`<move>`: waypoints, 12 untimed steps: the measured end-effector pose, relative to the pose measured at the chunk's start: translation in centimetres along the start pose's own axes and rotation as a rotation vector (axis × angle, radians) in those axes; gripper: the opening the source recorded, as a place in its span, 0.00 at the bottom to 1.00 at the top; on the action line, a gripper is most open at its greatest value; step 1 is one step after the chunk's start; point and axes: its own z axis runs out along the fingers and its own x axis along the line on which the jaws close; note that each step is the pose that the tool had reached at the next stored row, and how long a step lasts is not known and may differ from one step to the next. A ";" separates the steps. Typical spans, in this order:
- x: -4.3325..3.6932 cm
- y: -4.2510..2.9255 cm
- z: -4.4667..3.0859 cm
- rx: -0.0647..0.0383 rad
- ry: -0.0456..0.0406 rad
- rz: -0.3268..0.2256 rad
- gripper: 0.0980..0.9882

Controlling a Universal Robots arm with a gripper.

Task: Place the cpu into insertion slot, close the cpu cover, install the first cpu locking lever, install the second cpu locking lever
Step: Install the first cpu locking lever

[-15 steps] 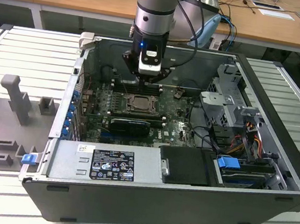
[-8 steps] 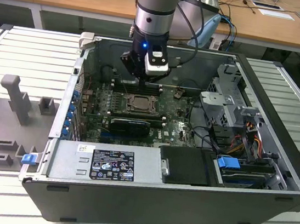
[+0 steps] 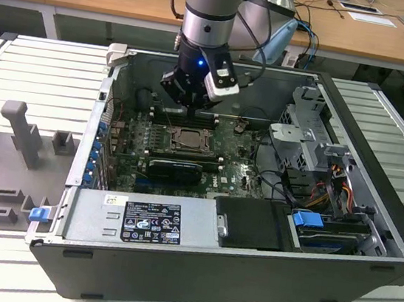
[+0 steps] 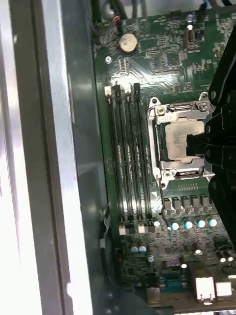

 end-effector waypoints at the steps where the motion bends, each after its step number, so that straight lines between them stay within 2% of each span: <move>1: 0.00 0.01 -0.13 0.000 0.0006 -0.012 0.01; 5: 0.24 -0.01 -0.21 0.000 0.0014 -0.028 0.01; 9: 1.93 -0.16 -0.20 -0.001 0.0012 -0.032 0.01; 12: 4.07 -0.34 -0.19 -0.003 0.0008 -0.032 0.01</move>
